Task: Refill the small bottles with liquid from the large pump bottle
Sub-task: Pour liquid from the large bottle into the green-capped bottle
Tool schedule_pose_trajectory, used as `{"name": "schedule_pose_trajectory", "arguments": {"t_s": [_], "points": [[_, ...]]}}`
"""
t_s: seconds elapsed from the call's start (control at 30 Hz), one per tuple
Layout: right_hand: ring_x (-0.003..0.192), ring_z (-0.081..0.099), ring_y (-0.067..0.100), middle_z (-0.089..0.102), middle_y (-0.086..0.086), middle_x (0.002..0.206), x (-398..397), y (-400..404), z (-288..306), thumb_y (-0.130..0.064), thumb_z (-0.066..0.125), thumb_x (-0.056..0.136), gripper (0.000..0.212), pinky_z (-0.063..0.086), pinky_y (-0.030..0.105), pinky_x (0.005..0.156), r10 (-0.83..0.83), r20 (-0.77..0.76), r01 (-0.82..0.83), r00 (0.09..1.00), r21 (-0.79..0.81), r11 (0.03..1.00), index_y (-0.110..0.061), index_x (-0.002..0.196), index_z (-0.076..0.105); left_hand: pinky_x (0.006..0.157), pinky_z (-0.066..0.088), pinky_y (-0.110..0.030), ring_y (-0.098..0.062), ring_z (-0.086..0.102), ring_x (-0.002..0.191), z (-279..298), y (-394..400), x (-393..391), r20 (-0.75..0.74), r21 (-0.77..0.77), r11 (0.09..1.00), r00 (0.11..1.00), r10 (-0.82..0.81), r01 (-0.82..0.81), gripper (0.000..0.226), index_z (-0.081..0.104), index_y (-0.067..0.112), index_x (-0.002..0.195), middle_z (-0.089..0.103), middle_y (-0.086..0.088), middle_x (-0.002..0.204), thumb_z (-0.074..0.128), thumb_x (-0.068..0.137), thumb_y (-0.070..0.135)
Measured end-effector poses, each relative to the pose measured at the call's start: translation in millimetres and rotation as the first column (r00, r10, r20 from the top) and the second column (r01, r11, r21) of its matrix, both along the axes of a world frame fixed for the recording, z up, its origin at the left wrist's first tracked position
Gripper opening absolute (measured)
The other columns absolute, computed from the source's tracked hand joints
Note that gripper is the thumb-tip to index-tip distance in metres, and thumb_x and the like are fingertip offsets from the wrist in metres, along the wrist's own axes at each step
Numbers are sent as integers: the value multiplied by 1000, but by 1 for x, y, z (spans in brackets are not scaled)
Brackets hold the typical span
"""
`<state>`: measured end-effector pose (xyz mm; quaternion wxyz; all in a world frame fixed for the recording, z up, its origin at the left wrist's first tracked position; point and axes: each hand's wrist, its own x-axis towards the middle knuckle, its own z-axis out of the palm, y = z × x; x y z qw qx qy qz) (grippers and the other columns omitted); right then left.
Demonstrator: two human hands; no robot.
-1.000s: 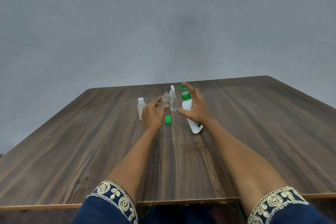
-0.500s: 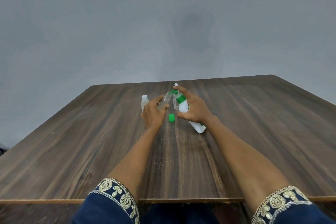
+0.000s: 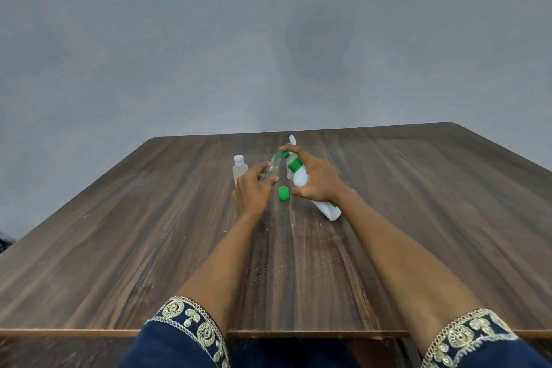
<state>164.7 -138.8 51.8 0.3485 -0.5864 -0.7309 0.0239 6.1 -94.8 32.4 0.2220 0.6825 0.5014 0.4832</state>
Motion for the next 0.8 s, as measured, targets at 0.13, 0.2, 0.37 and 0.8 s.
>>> {"name": "schedule_pose_trajectory", "arguments": {"t_s": [0.13,0.2,0.37,0.8], "points": [[55,43,7,56,-6,96,1,4,0,-23,72,65,75,30,19,53,-10,38,9,999,13,1000,-30,133,40,84,50,-41,-18,63,97,-1,2,-1,-12,-37,999,1000,-8,8,40,67,25,113,70,-1,105,75,75,30],[54,43,6,60,-2,95,1,4,-1,-29,69,61,73,28,19,51,-29,33,28,999,30,999,-27,128,42,85,49,-38,-19,63,98,0,1,0,-9,-60,998,1000,-15,14,38,68,27,111,71,-1,103,75,74,29],[54,42,4,51,-15,82,1,2,0,-34,64,58,73,27,17,52,-35,14,35,999,26,999,-28,128,43,81,44,-29,-17,63,98,1,-1,3,-2,-87,996,1000,-28,28,37,68,25,111,71,-1,104,75,75,27],[59,46,6,58,-7,86,2,6,-1,-35,61,59,71,32,22,55,-23,79,25,997,-24,999,-33,128,47,93,48,-42,-18,62,102,-9,1,0,0,-106,994,1000,-27,27,42,65,23,116,69,-3,110,76,75,25]]}}
